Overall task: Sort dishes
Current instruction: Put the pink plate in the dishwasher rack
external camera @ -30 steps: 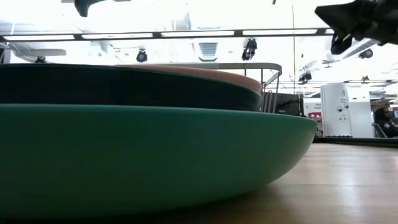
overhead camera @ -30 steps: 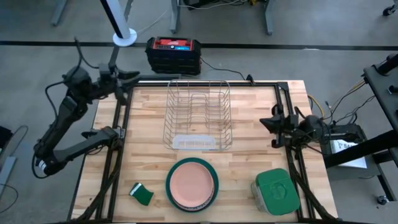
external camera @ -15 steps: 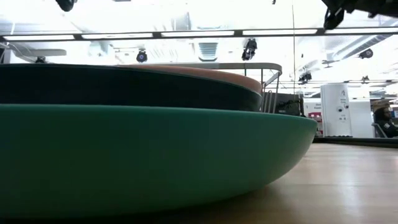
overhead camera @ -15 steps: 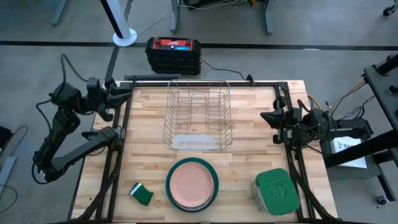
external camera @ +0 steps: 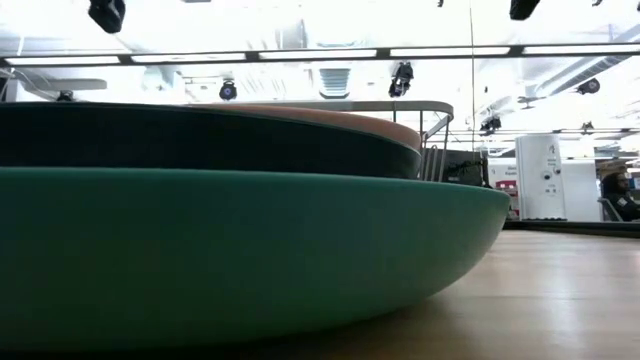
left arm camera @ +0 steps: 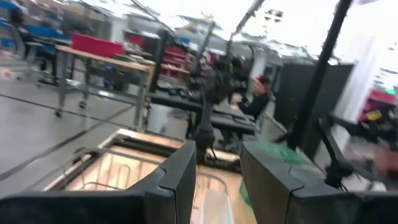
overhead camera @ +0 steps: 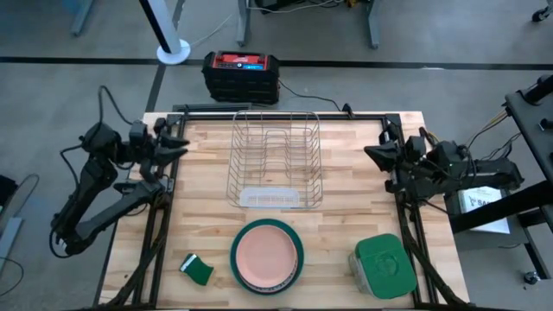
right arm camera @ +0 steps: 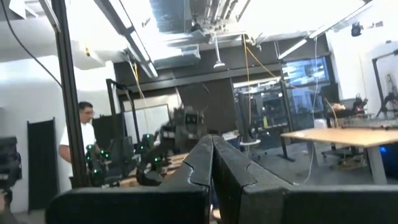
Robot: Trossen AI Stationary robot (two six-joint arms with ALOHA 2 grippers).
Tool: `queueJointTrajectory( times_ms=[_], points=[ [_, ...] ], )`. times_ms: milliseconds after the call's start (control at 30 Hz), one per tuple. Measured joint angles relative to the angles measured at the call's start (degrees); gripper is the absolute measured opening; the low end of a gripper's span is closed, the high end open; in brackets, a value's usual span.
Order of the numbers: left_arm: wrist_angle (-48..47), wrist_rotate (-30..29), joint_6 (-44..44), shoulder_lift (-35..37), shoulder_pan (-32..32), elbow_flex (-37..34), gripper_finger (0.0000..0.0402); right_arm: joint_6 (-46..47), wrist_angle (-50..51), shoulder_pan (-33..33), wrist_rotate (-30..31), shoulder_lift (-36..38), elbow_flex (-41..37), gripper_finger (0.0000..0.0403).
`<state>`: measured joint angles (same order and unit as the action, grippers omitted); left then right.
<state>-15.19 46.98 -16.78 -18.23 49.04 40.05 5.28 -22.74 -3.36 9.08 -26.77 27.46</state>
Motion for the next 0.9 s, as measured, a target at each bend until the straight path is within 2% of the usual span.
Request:
queueJointTrajectory(
  times_ms=[167,300,567,667,767,900],
  points=[
    [1.58,5.76,2.51,-1.05,-0.06,-1.75,0.0116,-1.94,0.9,-0.02,-0.01,-0.87,1.43,0.0],
    [3.31,6.64,2.75,-2.33,-1.03,-3.25,0.0116,-2.63,1.88,-0.05,-0.03,-2.97,4.05,0.0],
    [8.79,6.6,2.8,-6.65,-4.84,-4.2,0.0116,-6.31,4.83,-0.41,-0.09,-15.84,13.63,0.0],
    [9.25,6.6,2.32,-8.49,-7.0,-3.73,0.0116,-6.77,11.26,-0.39,0.57,-20.49,19.79,0.0],
    [9.24,5.57,-1.11,-10.51,-10.01,-3.81,0.0116,-6.82,20.28,-0.41,4.04,-24.67,25.89,0.0],
    [8.51,0.3,-1.7,-13.13,-16.14,-4.15,0.0116,-6.13,31.46,-0.41,8.98,-29.62,33.02,0.0]
  ],
)
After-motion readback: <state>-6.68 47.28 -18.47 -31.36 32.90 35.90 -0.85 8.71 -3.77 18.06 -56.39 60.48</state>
